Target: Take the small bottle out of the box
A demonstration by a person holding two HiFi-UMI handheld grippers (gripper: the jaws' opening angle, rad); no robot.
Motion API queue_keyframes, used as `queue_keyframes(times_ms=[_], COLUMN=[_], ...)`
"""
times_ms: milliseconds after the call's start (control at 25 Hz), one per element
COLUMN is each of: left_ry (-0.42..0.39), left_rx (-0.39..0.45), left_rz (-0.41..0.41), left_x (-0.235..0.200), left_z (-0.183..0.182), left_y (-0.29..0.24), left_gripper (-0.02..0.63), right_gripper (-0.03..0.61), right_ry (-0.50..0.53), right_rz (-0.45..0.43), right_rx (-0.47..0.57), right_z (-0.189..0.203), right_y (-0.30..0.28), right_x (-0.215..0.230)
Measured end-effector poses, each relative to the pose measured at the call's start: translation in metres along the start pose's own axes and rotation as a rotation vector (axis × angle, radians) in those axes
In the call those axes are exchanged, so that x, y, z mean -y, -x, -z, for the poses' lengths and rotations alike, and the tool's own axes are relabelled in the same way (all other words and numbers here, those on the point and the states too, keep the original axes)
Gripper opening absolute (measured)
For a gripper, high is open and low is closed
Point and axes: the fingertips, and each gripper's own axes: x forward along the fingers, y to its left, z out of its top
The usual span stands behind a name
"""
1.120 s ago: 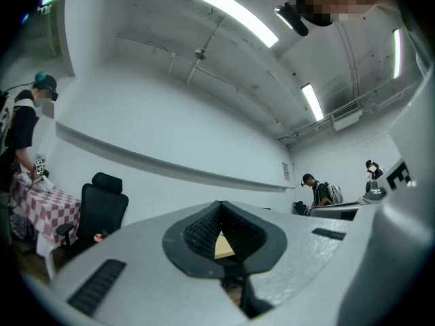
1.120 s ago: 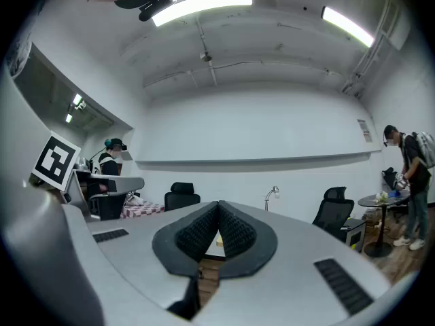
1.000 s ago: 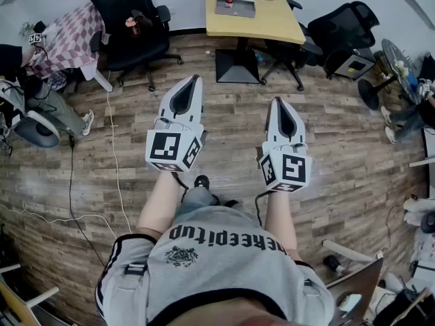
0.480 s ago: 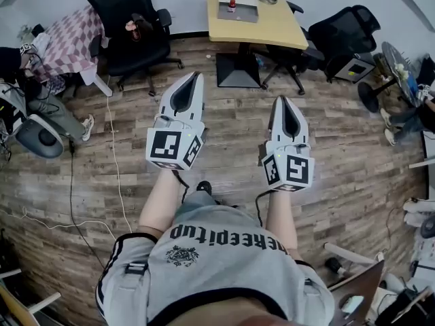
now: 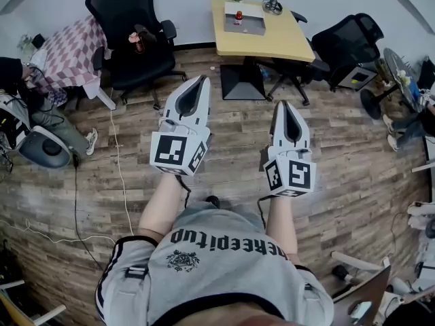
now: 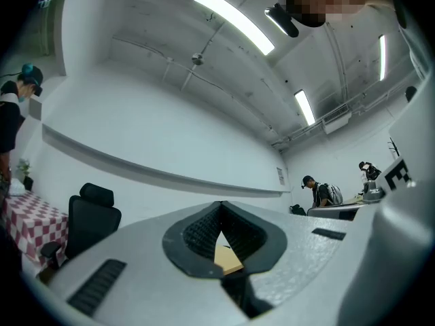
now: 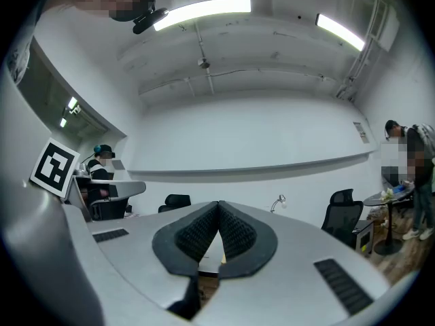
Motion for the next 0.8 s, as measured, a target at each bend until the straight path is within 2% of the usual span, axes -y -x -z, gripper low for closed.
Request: queue_keyframes(times_ms=[320, 560, 800], left_ry=[-0.009, 0.035, 0.020], left_rx=[-0.010, -0.003, -0.016], left_rz=[0.026, -0.005, -0.017], left_x=[-0.026, -0.046, -0.061], left_z=[0.006, 0.020, 0.039], left_y=[-0.019, -0.043, -0.084], left_gripper=[0.003, 0.003, 0.003], right_gripper=[0.003, 0.002, 0.003], right_ry=[0.028, 0.052, 0.037], right_rz=[0.011, 0.007, -0.014], right_rx=[-0.019, -0.031, -0.026], right_z=[0.005, 0.013, 0.026], right_y=[-0.031, -0.061, -0.111], right_x=[-0.010, 0.001, 0.019])
